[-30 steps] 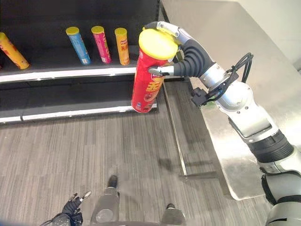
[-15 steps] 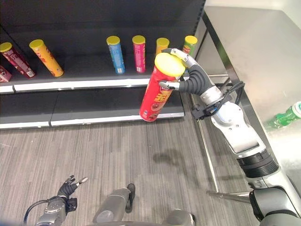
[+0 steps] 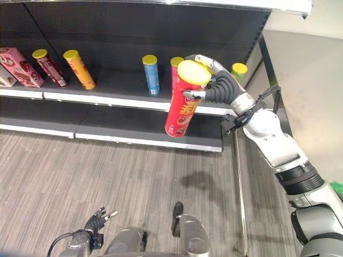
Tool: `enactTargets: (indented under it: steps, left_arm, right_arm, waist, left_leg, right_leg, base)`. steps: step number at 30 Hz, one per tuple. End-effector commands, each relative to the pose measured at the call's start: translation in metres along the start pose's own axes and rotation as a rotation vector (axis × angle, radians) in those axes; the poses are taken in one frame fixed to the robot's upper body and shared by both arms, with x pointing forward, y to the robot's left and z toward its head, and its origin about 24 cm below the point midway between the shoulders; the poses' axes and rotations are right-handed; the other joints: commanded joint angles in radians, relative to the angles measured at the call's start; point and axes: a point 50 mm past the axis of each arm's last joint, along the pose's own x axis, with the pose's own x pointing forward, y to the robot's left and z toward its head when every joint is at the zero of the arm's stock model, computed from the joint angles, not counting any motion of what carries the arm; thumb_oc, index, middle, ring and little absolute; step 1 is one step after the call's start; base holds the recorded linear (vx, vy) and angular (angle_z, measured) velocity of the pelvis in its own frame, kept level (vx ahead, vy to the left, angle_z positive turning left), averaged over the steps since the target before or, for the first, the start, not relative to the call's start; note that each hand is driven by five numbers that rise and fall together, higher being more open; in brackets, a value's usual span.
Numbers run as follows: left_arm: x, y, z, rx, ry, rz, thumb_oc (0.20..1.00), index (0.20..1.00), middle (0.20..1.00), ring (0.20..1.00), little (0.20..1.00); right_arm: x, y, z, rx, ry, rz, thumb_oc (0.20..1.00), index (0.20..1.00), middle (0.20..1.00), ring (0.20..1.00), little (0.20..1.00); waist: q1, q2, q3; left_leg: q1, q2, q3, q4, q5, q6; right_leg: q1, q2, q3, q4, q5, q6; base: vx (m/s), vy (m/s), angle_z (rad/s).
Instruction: Put the goods on the table back onto the shelves and tidy them up.
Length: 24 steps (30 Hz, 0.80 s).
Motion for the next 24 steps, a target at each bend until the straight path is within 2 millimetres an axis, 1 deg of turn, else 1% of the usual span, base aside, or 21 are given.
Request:
enactTargets:
  steps: [1,2,3,4,5,6,8,9,10,11,12,13,14,15,16,19,20,21,22,23,24]
  left_arm:
    - [-0.002,0.014,0.012,0.041,-0.059,0.029,1.000,1.000,1.000,1.000,1.000]
    - [-0.002,0.015,0.011,0.031,-0.055,0.034,1.000,1.000,1.000,1.000,1.000]
    - [-0.001,0.016,0.011,0.029,-0.052,0.040,1.000,1.000,1.000,1.000,1.000]
    - [-0.001,0.017,0.011,0.026,-0.049,0.047,1.000,1.000,1.000,1.000,1.000]
    - [-0.001,0.018,0.011,0.021,-0.051,0.054,1.000,1.000,1.000,1.000,1.000]
    - [-0.002,0.019,0.011,0.022,-0.056,0.063,1.000,1.000,1.000,1.000,1.000]
    - [-0.003,0.019,0.015,0.036,-0.080,0.052,1.000,1.000,1.000,1.000,1.000]
    - [-0.003,0.019,0.018,0.045,-0.095,0.051,1.000,1.000,1.000,1.000,1.000]
    - [-0.003,0.018,0.018,0.066,-0.101,0.045,1.000,1.000,1.000,1.000,1.000]
    - [-0.003,0.018,0.020,0.077,-0.111,0.040,1.000,1.000,1.000,1.000,1.000]
    - [-0.003,0.017,0.024,0.086,-0.129,0.042,1.000,1.000,1.000,1.000,1.000]
    - [-0.003,0.017,0.024,0.086,-0.129,0.042,1.000,1.000,1.000,1.000,1.000]
    - [-0.005,0.015,0.025,0.088,-0.147,0.023,1.000,1.000,1.000,1.000,1.000]
    - [-0.005,0.016,0.025,0.088,-0.147,0.023,1.000,1.000,1.000,1.000,1.000]
    - [-0.005,0.015,0.022,0.086,-0.131,0.018,1.000,1.000,1.000,1.000,1.000]
    - [-0.005,0.015,0.022,0.086,-0.131,0.018,1.000,1.000,1.000,1.000,1.000]
    - [-0.005,0.015,0.022,0.086,-0.131,0.018,1.000,1.000,1.000,1.000,1.000]
    - [-0.005,0.025,0.018,0.143,-0.105,0.043,1.000,1.000,1.000,1.000,1.000]
    - [-0.011,0.042,0.020,0.191,-0.112,0.069,1.000,1.000,1.000,1.000,1.000]
    - [-0.011,0.042,0.020,0.191,-0.112,0.070,1.000,1.000,1.000,1.000,1.000]
    - [-0.012,0.045,0.014,0.183,-0.085,0.075,1.000,1.000,1.000,1.000,1.000]
  right_arm:
    - [0.000,-0.019,0.020,0.020,-0.105,-0.090,0.200,0.200,0.200,0.200,0.200]
    - [-0.001,-0.020,0.019,0.020,-0.101,-0.093,0.200,0.200,0.200,0.200,0.200]
    - [-0.001,-0.020,0.019,0.019,-0.099,-0.094,0.200,0.200,0.200,0.200,0.200]
    - [-0.001,-0.019,0.018,0.019,-0.097,-0.091,0.200,0.200,0.200,0.200,0.200]
    - [-0.002,-0.018,0.018,0.022,-0.097,-0.090,0.200,0.200,0.200,0.200,0.200]
    - [-0.005,-0.017,0.014,0.029,-0.085,-0.096,0.200,0.200,0.200,0.200,0.200]
    - [-0.010,-0.012,0.009,0.064,-0.072,-0.105,0.200,0.200,0.200,0.200,0.200]
    - [-0.012,-0.010,0.005,0.074,-0.061,-0.119,0.200,0.200,0.200,0.200,0.200]
    - [-0.015,-0.008,0.002,0.080,-0.050,-0.127,0.200,0.200,0.200,0.200,0.200]
    - [-0.018,-0.008,0.000,0.078,-0.042,-0.141,0.200,0.200,0.200,0.200,0.200]
    - [-0.020,-0.008,-0.002,0.073,-0.038,-0.150,0.200,0.200,0.200,0.200,0.200]
    - [-0.020,-0.008,-0.002,0.073,-0.038,-0.150,0.200,0.200,0.200,0.200,0.200]
    - [-0.020,-0.007,0.000,0.067,-0.040,-0.150,0.200,0.200,0.200,0.200,0.200]
    - [-0.020,-0.007,0.000,0.067,-0.040,-0.150,0.200,0.200,0.200,0.200,0.200]
    - [-0.023,-0.006,-0.005,0.070,-0.018,-0.154,0.200,0.200,0.200,0.200,0.200]
    - [-0.023,-0.006,-0.005,0.070,-0.018,-0.154,0.200,0.200,0.200,0.200,0.200]
    - [-0.023,-0.006,-0.005,0.070,-0.018,-0.154,0.200,0.200,0.200,0.200,0.200]
    - [-0.030,0.006,-0.019,0.102,0.054,-0.152,0.200,0.200,0.200,0.200,0.200]
    - [-0.026,0.019,-0.016,0.141,0.034,-0.123,0.200,0.200,0.200,0.200,0.200]
    - [-0.026,0.019,-0.016,0.142,0.034,-0.123,0.200,0.200,0.200,0.200,0.200]
    - [-0.026,0.022,-0.017,0.154,0.037,-0.109,0.200,0.200,0.200,0.200,0.200]
  waist:
    - [0.004,-0.020,-0.014]
    - [0.001,-0.024,-0.013]
    - [0.001,-0.028,-0.017]
    - [0.001,-0.031,-0.021]
    - [0.001,-0.030,-0.027]
    - [0.008,-0.027,-0.029]
    - [0.013,-0.010,-0.051]
    - [0.022,0.005,-0.055]
    - [0.027,0.014,-0.064]
    - [0.028,0.021,-0.069]
    - [0.031,0.025,-0.070]
    - [0.031,0.025,-0.070]
    - [0.025,0.032,-0.086]
    - [0.026,0.031,-0.085]
    - [0.025,0.034,-0.098]
    - [0.026,0.034,-0.098]
    - [0.026,0.034,-0.098]
    - [0.018,0.009,-0.101]
    - [0.034,0.008,-0.089]
    - [0.033,0.006,-0.091]
    - [0.030,0.006,-0.089]
  left_leg:
    - [-0.026,0.068,0.101,0.158,0.082,-0.022]
    - [-0.034,0.114,0.118,0.127,0.077,0.000]
    - [-0.048,0.148,0.127,0.069,0.057,0.012]
    - [-0.043,0.190,0.135,-0.010,0.036,0.014]
    - [-0.032,0.222,0.141,-0.090,0.033,0.007]
    - [-0.046,0.268,0.143,-0.218,0.045,-0.011]
    - [-0.075,0.301,0.130,-0.427,0.141,-0.036]
    - [-0.100,0.314,0.096,-0.491,0.198,-0.057]
    - [-0.111,0.319,0.047,-0.546,0.230,-0.081]
    - [-0.117,0.317,0.008,-0.574,0.240,-0.100]
    - [-0.130,0.302,-0.043,-0.565,0.237,-0.117]
    - [-0.130,0.302,-0.043,-0.564,0.237,-0.117]
    - [-0.130,0.286,-0.094,-0.489,0.161,-0.130]
    - [-0.131,0.284,-0.093,-0.481,0.155,-0.129]
    - [-0.121,0.270,-0.071,-0.451,0.115,-0.125]
    - [-0.121,0.270,-0.071,-0.451,0.115,-0.125]
    - [-0.121,0.270,-0.071,-0.451,0.115,-0.125]
    - [-0.106,0.197,-0.008,-0.374,0.029,-0.077]
    - [-0.078,0.166,0.099,-0.353,-0.014,-0.021]
    - [-0.081,0.163,0.099,-0.355,-0.010,-0.020]
    - [-0.054,0.151,0.122,-0.382,-0.011,0.000]
  right_leg:
    - [0.128,-0.039,0.033,-0.088,-0.142,0.082]
    - [0.143,-0.050,0.036,-0.090,-0.153,0.085]
    - [0.156,-0.066,0.038,-0.094,-0.159,0.096]
    - [0.164,-0.084,0.044,-0.095,-0.163,0.110]
    - [0.163,-0.096,0.049,-0.093,-0.166,0.123]
    - [0.179,-0.118,0.055,-0.099,-0.178,0.145]
    - [0.196,-0.142,0.079,-0.111,-0.180,0.169]
    - [0.216,-0.158,0.088,-0.121,-0.185,0.186]
    - [0.232,-0.175,0.100,-0.126,-0.186,0.200]
    - [0.245,-0.192,0.111,-0.126,-0.185,0.211]
    - [0.257,-0.221,0.123,-0.126,-0.179,0.228]
    - [0.258,-0.221,0.122,-0.126,-0.179,0.228]
    - [0.274,-0.293,0.148,-0.117,-0.157,0.259]
    - [0.277,-0.295,0.148,-0.118,-0.158,0.260]
    - [0.291,-0.331,0.145,-0.130,-0.125,0.275]
    - [0.291,-0.331,0.145,-0.130,-0.125,0.275]
    - [0.291,-0.331,0.145,-0.130,-0.125,0.275]
    - [0.245,-0.440,0.193,-0.106,0.104,0.287]
    - [0.172,-0.450,0.106,-0.053,0.131,0.229]
    - [0.169,-0.453,0.106,-0.054,0.133,0.230]
    - [0.137,-0.371,0.124,-0.018,0.052,0.213]
  base:
    - [0.27,0.070,-0.17]
    - [0.29,0.110,-0.16]
    - [0.30,0.164,0.03]
    - [0.29,0.200,0.11]
    - [0.30,0.275,-0.03]
    - [0.29,0.333,-0.13]
    - [0.29,0.428,-0.02]
    - [0.32,0.499,-0.10]
    - [0.33,0.511,-0.23]
    - [0.32,0.516,-0.32]
    - [0.20,0.343,-0.34]
    - [0.30,0.649,-0.46]
    - [0.21,0.468,-0.48]
    - [0.32,0.673,-0.66]
    - [0.12,0.209,-0.68]
    - [0.04,0.068,-0.27]
    - [0.17,0.567,0.06]
    - [0.18,1.095,0.03]
    - [0.18,1.098,-0.16]
    - [0.04,0.764,-0.89]
    - [0.05,0.353,-1.09]
